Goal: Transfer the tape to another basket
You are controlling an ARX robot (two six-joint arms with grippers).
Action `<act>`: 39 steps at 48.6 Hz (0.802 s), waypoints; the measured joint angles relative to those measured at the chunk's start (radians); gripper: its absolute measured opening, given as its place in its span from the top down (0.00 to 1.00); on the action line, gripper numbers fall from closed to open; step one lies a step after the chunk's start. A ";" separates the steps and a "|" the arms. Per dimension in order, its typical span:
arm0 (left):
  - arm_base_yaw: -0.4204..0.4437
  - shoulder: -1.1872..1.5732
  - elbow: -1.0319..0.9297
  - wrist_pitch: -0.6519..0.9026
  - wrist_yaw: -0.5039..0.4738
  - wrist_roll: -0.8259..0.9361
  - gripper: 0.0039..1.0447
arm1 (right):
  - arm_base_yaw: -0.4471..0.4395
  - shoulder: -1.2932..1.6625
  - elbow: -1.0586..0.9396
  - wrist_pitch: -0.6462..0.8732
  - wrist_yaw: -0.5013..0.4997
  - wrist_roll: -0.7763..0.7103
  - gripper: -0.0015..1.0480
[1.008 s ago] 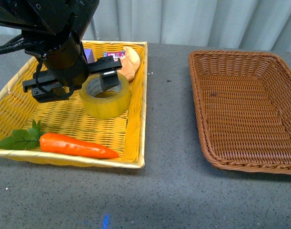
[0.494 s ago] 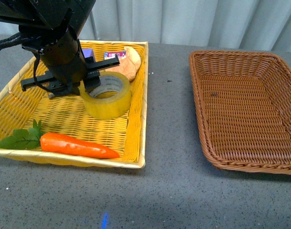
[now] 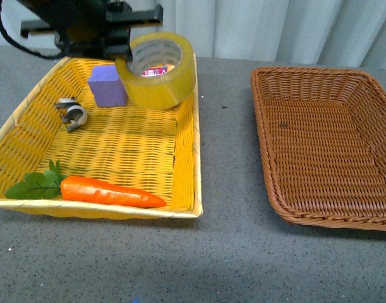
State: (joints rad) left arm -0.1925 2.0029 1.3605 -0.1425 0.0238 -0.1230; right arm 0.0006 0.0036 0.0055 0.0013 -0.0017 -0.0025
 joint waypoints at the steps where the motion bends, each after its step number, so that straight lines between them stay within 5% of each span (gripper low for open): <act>1: -0.002 -0.004 0.011 -0.003 0.005 0.025 0.86 | 0.000 0.000 0.000 0.000 0.000 0.000 0.09; 19: -0.143 0.064 0.253 -0.122 0.127 0.374 0.87 | 0.000 0.000 0.000 0.000 0.000 0.000 0.09; 39: -0.174 0.090 0.280 -0.146 0.161 0.467 0.87 | 0.000 0.000 0.000 0.000 0.000 0.000 0.09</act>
State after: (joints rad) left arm -0.3664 2.0926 1.6402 -0.2886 0.1852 0.3439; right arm 0.0006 0.0036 0.0055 0.0013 -0.0017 -0.0025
